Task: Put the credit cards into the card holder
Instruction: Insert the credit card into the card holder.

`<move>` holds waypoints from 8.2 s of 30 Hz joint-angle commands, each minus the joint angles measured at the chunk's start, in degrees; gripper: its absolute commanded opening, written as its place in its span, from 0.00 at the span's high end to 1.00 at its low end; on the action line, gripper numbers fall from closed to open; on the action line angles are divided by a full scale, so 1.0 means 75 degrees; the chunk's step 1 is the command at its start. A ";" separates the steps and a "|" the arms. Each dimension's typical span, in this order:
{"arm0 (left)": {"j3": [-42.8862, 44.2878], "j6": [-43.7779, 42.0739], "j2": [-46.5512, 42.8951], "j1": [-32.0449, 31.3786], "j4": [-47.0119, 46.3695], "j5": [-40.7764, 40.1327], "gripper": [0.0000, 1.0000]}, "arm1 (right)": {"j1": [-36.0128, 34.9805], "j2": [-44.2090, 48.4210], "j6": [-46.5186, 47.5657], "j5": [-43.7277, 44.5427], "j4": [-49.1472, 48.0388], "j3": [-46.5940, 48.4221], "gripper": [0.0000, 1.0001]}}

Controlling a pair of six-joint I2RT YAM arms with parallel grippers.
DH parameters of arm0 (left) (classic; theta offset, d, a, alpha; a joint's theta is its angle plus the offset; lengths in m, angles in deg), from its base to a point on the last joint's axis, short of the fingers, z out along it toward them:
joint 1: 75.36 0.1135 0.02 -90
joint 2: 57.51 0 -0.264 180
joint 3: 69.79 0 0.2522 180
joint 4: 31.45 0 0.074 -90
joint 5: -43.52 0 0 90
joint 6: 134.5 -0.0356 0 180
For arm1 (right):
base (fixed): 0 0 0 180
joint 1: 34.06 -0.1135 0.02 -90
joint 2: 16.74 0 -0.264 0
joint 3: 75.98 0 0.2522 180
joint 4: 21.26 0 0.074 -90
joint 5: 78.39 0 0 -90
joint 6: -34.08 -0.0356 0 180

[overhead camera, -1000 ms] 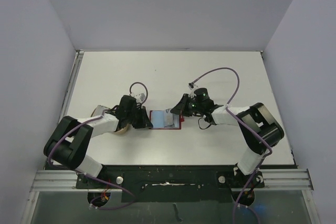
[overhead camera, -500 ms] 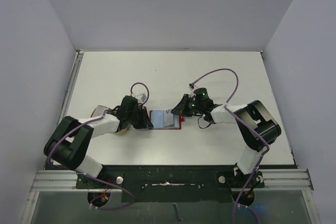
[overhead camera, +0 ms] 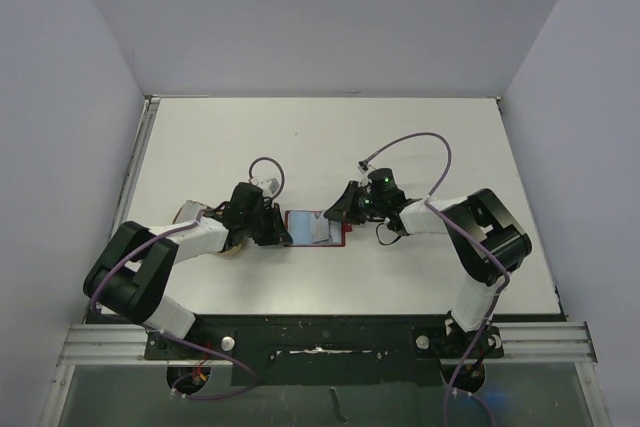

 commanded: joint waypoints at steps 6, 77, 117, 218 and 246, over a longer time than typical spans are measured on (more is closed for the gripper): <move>0.0226 0.0147 -0.0095 -0.0068 -0.0028 -0.0003 0.88 | 0.0024 -0.0165 0.0045 -0.0196 -0.0772 0.0167 1.00; 0.0057 0.0289 -0.0137 -0.0301 -0.0243 -0.0074 0.92 | -0.0374 -0.0717 -0.0405 0.0031 -0.1554 0.0296 0.96; -0.0479 0.0891 -0.1064 0.0308 -0.0795 -0.0333 0.75 | -0.0715 0.0043 0.0983 0.1456 0.1293 0.1080 0.44; -0.0648 0.0444 -0.0584 0.0414 -0.1307 0.0116 0.89 | -0.1439 -0.0136 0.0884 0.1173 0.1302 0.1470 0.41; -0.0643 0.0620 -0.0831 0.0447 -0.1305 0.0225 0.88 | -0.1877 0.1344 1.1074 -0.0232 0.0397 -0.0104 0.34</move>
